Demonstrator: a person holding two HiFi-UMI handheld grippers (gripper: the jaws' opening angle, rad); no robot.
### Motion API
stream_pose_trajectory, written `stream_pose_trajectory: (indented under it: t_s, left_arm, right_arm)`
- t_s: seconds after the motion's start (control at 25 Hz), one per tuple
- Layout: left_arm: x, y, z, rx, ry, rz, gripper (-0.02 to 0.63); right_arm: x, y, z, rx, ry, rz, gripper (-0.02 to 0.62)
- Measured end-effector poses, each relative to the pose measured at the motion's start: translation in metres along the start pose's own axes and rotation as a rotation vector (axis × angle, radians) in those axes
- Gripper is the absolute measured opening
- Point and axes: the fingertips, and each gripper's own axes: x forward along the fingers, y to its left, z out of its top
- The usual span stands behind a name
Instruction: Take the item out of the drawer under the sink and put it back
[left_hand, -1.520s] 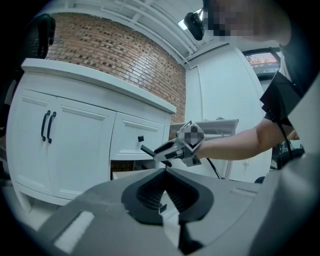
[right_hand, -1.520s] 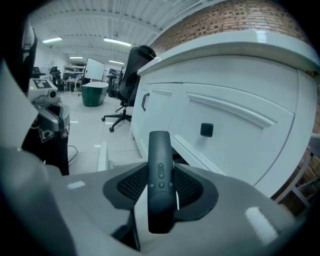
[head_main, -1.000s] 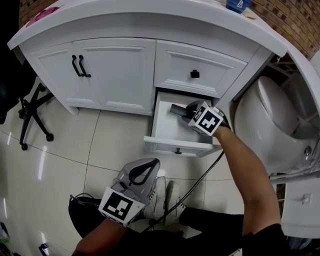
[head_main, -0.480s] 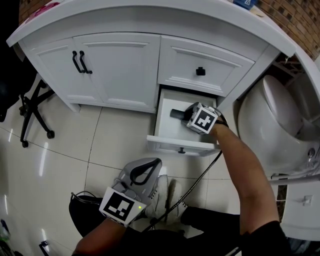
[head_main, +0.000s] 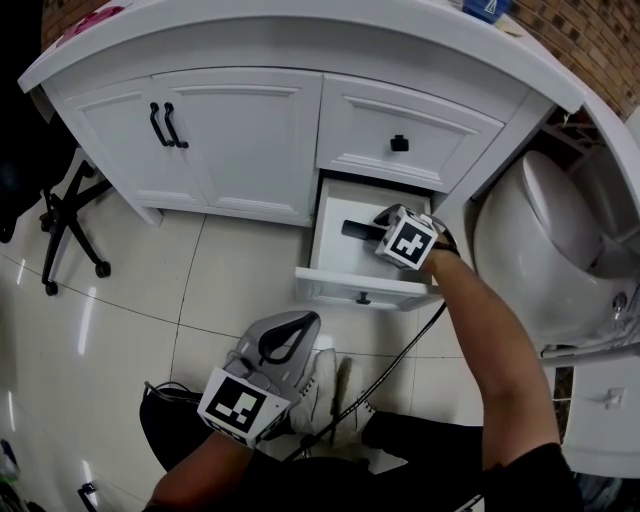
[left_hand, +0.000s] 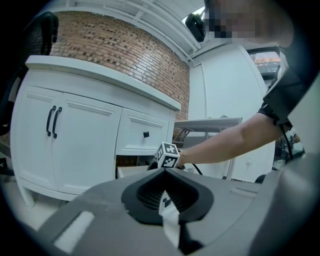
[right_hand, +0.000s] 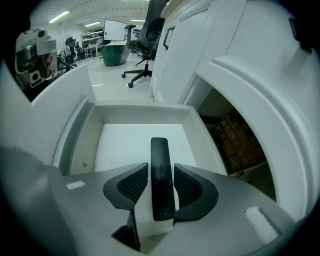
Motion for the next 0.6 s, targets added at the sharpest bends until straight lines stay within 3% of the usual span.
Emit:
stream_pose_trajectory:
  t_s: [0.08,0.28,0.44,0.6]
  left_arm:
    - [-0.003,0.000,0.000,0.000,0.007,0.005,0.005]
    - [-0.010,-0.006,0.004,0.034,0.027,-0.002,0.005]
    - [-0.017,-0.014,0.009,0.034,0.013,-0.013,0.005]
    - [-0.021,-0.015,0.014,0.031,0.003,-0.009,0.005]
  right_arm:
    - [-0.012,-0.003,0.003,-0.013,-0.011,-0.040,0.153]
    - [-0.064,-0.020,0.014,-0.028,-0.082,-0.226,0.008]
    - [-0.114,-0.010,0.033,0.037,-0.212,-0.326,0.008]
    - [-0.162,0.015,0.046,0.134,-0.352,-0.367,0.008]
